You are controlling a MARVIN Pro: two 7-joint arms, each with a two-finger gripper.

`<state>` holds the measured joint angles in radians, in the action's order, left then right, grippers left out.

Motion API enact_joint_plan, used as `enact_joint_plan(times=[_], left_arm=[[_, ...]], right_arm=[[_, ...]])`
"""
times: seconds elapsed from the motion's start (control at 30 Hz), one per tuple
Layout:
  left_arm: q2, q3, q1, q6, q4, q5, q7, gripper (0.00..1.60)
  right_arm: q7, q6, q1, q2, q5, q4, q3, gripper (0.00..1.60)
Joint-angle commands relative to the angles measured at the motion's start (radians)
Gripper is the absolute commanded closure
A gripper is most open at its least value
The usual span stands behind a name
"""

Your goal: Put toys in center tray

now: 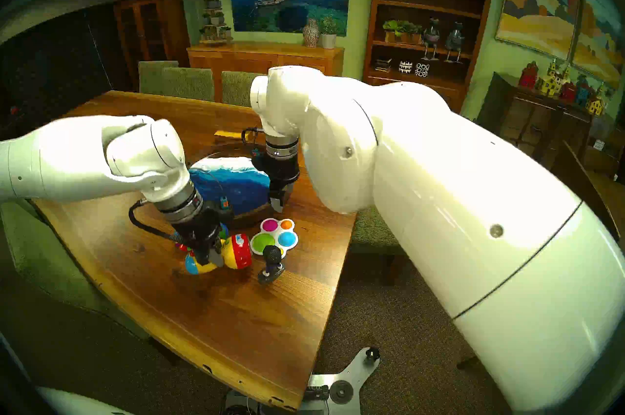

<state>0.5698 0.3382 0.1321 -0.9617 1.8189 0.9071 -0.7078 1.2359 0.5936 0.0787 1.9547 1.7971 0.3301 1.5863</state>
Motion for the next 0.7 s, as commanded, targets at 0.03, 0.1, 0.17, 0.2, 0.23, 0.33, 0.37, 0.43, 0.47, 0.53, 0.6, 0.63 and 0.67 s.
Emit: enact_joint_plan(times=[0.03,0.1,0.17,0.2,0.23,0.33,0.37,0.43,0.47,0.53,0.6,0.63,0.67], left_arm=[[0.027,-0.063,0.101,0.002,-0.137,0.005,-0.059,1.6],[0.031,-0.06,0.101,0.002,-0.162,0.001,-0.065,1.6],[0.056,-0.052,0.097,0.002,-0.224,-0.004,-0.084,1.6],[0.056,-0.052,0.097,0.002,-0.224,-0.004,-0.084,1.6],[0.053,-0.049,0.095,0.002,-0.228,-0.008,-0.08,1.6],[0.07,-0.039,0.084,0.005,-0.283,-0.018,-0.084,1.6],[0.073,-0.037,0.081,0.009,-0.296,-0.022,-0.084,1.6],[0.093,-0.029,0.071,0.018,-0.341,-0.032,-0.085,1.6],[0.102,-0.023,0.061,0.026,-0.367,-0.042,-0.077,1.6],[0.114,-0.017,0.045,0.035,-0.397,-0.054,-0.062,1.6],[0.127,-0.013,0.029,0.047,-0.432,-0.059,-0.052,1.6],[0.133,-0.014,0.022,0.051,-0.449,-0.057,-0.051,1.6],[0.142,-0.013,0.017,0.058,-0.467,-0.058,-0.05,1.6]], right_arm=[[0.0,-0.001,0.031,0.0,0.001,-0.018,-0.001,0.0],[0.0,-0.001,0.031,0.0,0.001,-0.019,-0.001,0.0],[0.0,-0.001,0.031,0.0,0.001,-0.019,-0.001,0.0],[0.0,-0.001,0.031,0.0,0.001,-0.019,-0.001,0.0],[0.0,-0.001,0.031,0.0,0.001,-0.019,-0.002,0.0],[0.0,-0.001,0.032,0.0,0.001,-0.019,-0.002,0.0],[0.0,-0.001,0.032,0.0,0.001,-0.019,-0.002,0.0],[0.0,-0.001,0.032,0.0,0.001,-0.019,-0.002,0.0],[0.0,-0.001,0.032,0.0,0.001,-0.019,-0.002,0.0],[0.0,-0.001,0.031,0.0,0.001,-0.019,-0.002,0.0],[0.0,-0.001,0.031,0.0,0.001,-0.019,-0.002,0.0],[0.0,-0.001,0.031,0.0,0.001,-0.019,-0.001,0.0],[0.0,-0.001,0.031,0.0,0.001,-0.019,-0.002,0.0]])
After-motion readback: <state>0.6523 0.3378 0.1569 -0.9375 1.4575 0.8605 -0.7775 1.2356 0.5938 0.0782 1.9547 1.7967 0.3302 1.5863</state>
